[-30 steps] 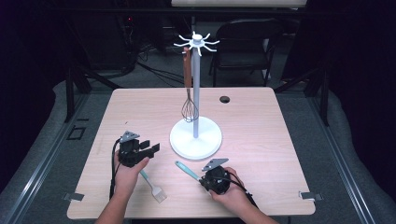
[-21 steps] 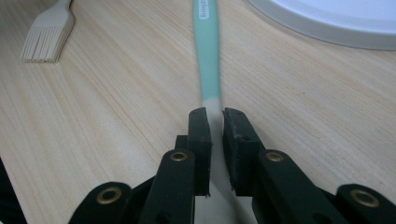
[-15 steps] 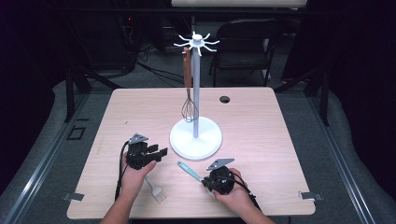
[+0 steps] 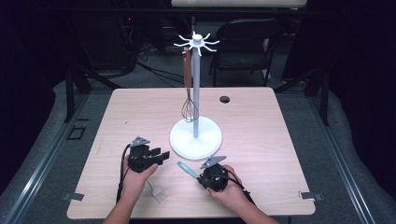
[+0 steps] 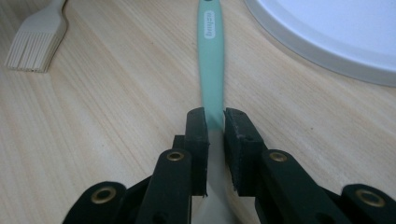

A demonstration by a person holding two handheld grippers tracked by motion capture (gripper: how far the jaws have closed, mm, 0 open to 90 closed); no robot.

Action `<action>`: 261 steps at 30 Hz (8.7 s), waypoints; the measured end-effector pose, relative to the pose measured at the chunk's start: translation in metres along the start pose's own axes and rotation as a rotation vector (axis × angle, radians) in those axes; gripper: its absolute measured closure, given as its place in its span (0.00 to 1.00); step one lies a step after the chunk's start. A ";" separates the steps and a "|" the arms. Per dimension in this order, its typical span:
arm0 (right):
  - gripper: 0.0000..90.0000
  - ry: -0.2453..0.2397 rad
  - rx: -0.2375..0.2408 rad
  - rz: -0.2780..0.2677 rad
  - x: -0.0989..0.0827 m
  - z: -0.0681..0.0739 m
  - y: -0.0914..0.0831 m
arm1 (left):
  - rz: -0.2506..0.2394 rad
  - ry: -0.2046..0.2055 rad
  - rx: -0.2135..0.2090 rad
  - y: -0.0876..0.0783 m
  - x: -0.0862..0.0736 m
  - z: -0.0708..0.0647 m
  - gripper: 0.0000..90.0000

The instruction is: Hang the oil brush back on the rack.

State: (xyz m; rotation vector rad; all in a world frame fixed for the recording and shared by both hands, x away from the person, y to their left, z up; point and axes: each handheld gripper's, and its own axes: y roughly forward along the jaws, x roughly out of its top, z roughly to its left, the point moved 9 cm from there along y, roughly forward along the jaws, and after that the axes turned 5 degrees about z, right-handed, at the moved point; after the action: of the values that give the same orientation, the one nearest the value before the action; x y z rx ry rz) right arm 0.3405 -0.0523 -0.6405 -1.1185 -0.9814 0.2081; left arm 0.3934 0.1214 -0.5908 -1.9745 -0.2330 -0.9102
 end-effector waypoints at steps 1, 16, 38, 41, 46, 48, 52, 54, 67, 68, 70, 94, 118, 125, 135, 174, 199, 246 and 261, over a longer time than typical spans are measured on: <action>0.88 -0.004 -0.004 0.000 0.001 0.000 0.000 | 0.001 0.001 0.004 0.000 -0.001 -0.001 0.57; 0.89 0.000 0.012 -0.014 0.008 0.000 0.006 | 0.020 0.017 0.003 -0.001 -0.013 -0.006 0.55; 0.90 0.017 0.054 -0.060 0.008 0.000 0.001 | 0.061 0.035 -0.071 0.022 -0.023 -0.018 0.49; 0.90 0.022 0.054 -0.066 0.008 0.001 0.000 | 0.061 0.027 -0.083 0.024 -0.024 -0.018 0.48; 0.90 0.021 0.060 -0.072 0.008 0.000 -0.001 | 0.067 0.022 -0.092 0.028 -0.026 -0.019 0.47; 0.90 0.022 0.061 -0.078 0.009 0.001 -0.002 | 0.073 0.023 -0.100 0.029 -0.027 -0.020 0.46; 0.90 0.022 0.063 -0.084 0.009 0.001 -0.004 | 0.077 0.023 -0.120 0.032 -0.028 -0.023 0.46; 0.90 0.020 0.062 -0.080 0.009 0.000 -0.004 | 0.080 0.014 -0.135 0.033 -0.028 -0.025 0.46; 0.97 0.046 0.047 -0.069 0.007 -0.007 -0.004 | 0.088 0.022 -0.139 0.035 -0.029 -0.028 0.46; 0.95 0.041 0.044 -0.068 0.007 -0.007 -0.002 | 0.088 0.022 -0.139 0.035 -0.029 -0.027 0.46; 0.87 0.032 0.033 -0.071 0.007 -0.007 0.000 | 0.090 0.023 -0.137 0.035 -0.029 -0.027 0.46; 0.88 -0.040 0.003 -0.110 0.014 -0.003 0.009 | 0.077 -0.005 -0.192 0.034 -0.028 -0.029 0.43; 0.88 -0.049 0.031 -0.162 0.017 0.002 -0.004 | 0.078 -0.057 -0.303 0.043 -0.027 -0.043 0.46; 0.81 -0.039 0.050 -0.145 0.014 0.002 -0.003 | 0.054 -0.055 -0.309 0.041 -0.024 -0.045 0.48; 0.74 -0.013 0.030 -0.069 -0.005 -0.005 -0.008 | 0.043 -0.051 -0.322 0.040 -0.018 -0.050 0.51; 0.89 0.010 0.066 -0.252 0.028 0.011 -0.025 | -0.048 -0.057 -0.381 0.022 -0.009 -0.074 0.72; 0.87 -0.027 0.059 -0.257 0.024 0.015 -0.029 | -0.137 0.022 -0.369 0.005 0.007 -0.081 0.88; 0.73 0.034 -0.003 -0.248 0.015 -0.013 -0.043 | -0.121 0.053 -0.386 -0.001 0.015 -0.075 0.94; 0.56 0.063 -0.098 -0.162 -0.010 -0.046 -0.040 | -0.049 0.168 -0.362 -0.010 0.043 -0.077 0.94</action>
State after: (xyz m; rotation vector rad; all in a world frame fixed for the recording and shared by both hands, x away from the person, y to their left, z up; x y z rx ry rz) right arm 0.3571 -0.1070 -0.6169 -1.1222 -1.0291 -0.0064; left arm 0.3800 0.0570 -0.5317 -2.2116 -0.0193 -1.2107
